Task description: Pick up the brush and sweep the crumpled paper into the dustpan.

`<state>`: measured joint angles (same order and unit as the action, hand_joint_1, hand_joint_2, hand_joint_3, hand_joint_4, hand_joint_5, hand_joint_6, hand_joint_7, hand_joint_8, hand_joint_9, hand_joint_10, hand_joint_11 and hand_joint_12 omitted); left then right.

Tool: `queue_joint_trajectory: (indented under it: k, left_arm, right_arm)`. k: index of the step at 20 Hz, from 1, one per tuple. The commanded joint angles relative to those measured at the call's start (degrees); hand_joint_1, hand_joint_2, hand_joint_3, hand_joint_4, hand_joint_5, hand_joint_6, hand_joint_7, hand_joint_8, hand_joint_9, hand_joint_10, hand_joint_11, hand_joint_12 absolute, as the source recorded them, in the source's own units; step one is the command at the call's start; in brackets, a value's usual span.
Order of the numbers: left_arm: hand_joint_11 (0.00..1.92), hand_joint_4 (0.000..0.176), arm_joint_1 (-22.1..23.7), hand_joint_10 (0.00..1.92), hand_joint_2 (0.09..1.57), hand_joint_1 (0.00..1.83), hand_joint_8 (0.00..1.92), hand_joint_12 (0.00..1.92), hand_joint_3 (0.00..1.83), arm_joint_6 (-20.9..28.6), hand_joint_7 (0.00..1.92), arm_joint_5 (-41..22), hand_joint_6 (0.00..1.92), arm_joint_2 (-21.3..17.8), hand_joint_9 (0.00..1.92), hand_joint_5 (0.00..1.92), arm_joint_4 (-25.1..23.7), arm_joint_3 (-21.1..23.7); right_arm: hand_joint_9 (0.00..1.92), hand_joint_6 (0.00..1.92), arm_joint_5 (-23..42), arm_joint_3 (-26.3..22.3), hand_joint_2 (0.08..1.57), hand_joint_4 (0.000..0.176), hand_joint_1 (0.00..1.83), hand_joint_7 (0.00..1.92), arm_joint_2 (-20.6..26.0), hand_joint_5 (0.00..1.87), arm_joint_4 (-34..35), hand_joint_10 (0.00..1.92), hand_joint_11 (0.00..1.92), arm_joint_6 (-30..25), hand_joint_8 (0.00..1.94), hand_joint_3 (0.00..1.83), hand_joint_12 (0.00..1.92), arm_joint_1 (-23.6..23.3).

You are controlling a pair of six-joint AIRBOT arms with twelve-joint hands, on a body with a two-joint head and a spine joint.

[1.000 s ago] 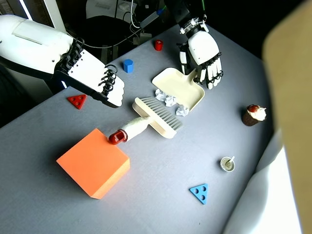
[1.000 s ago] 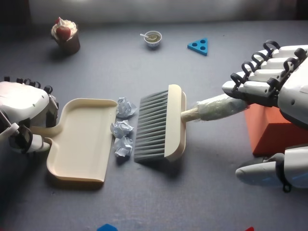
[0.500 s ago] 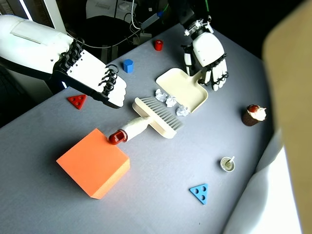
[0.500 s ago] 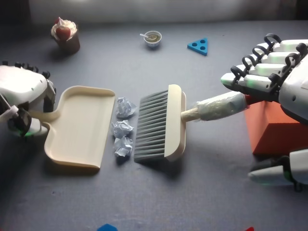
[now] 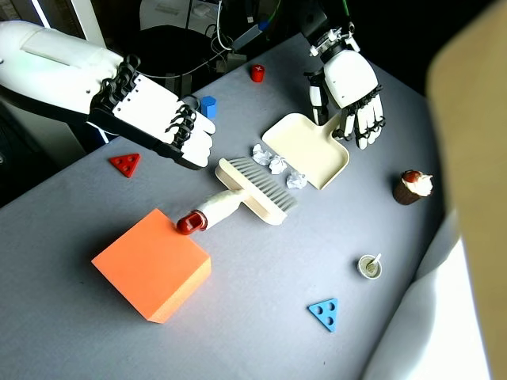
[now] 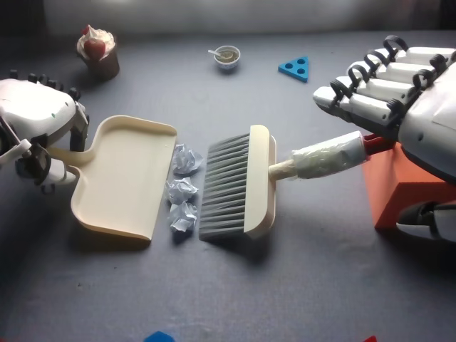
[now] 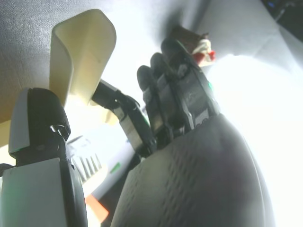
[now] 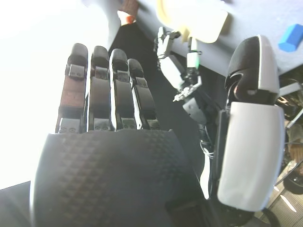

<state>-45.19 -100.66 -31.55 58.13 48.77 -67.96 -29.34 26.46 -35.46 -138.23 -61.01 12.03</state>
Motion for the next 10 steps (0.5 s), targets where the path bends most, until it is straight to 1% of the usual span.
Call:
queue_joint_trajectory:
  k: [1,2,3,4,5,6,8,10]
  left_arm:
    - [0.33,0.0,0.5,0.01,1.09,1.11,0.0,0.35,0.0,-0.2,0.5,-4.3,0.89,0.3,0.43,1.04,-1.8,-0.4]
    - [0.32,0.0,0.5,0.0,1.1,1.09,0.0,0.34,0.0,-0.1,0.49,-4.1,0.93,0.3,0.43,1.01,-2.1,-0.4]
    - [0.32,0.01,0.5,0.0,1.11,1.08,0.0,0.34,0.0,-0.1,0.49,-3.7,0.97,0.4,0.43,0.99,-2.5,-0.3]
    - [0.34,0.002,0.5,0.0,1.11,1.08,0.0,0.34,0.0,-0.1,0.5,-3.5,0.96,0.4,0.44,1.0,-2.7,-0.3]
    - [0.34,0.0,0.5,0.0,1.1,1.1,0.0,0.34,0.0,-0.1,0.5,-3.3,0.93,0.5,0.45,1.01,-2.9,-0.4]
    - [0.34,0.0,0.5,0.0,1.1,1.1,0.0,0.34,0.0,-0.1,0.51,-3.2,0.92,0.6,0.45,1.02,-2.9,-0.4]
    - [0.34,0.0,0.5,0.0,1.11,1.09,0.0,0.34,0.0,0.0,0.5,-3.0,0.96,0.6,0.45,0.99,-3.0,-0.5]
    - [0.34,0.0,0.5,0.0,1.13,1.08,0.0,0.34,0.0,0.1,0.5,-3.1,1.01,0.6,0.45,0.96,-3.0,-0.5]
  right_arm:
    - [0.24,0.01,-8.4,0.0,0.91,0.0,1.05,0.23,0.1,0.16,-2.5,0.01,0.27,0.1,0.01,0.01,0.01,-0.1]
    - [0.23,0.01,-9.4,0.0,0.92,0.0,1.1,0.23,-0.3,0.16,-2.5,0.01,0.27,0.1,0.01,0.01,0.01,0.2]
    - [0.25,0.01,-11.1,0.2,0.92,0.0,1.1,0.24,-0.9,0.17,-2.5,0.01,0.29,0.1,0.01,0.0,0.02,0.7]
    - [0.28,0.01,-11.9,0.3,0.91,0.0,1.1,0.26,-1.2,0.19,-2.6,0.02,0.32,0.1,0.01,0.0,0.03,0.9]
    - [0.28,0.01,-12.9,0.3,0.91,0.0,1.1,0.26,-1.6,0.19,-2.6,0.02,0.33,0.1,0.01,0.0,0.03,1.2]
    - [0.3,0.01,-14.0,0.3,0.9,0.0,1.13,0.28,-2.0,0.2,-2.6,0.02,0.34,0.1,0.02,0.0,0.04,1.4]
    - [0.27,0.01,-16.9,0.4,0.91,0.0,1.09,0.26,-3.2,0.18,-2.4,0.01,0.32,0.1,0.0,0.0,0.03,2.0]
    - [0.27,0.0,-17.5,0.6,0.91,0.0,1.09,0.26,-4.4,0.18,-2.8,0.0,0.31,0.2,0.0,0.0,0.02,2.9]
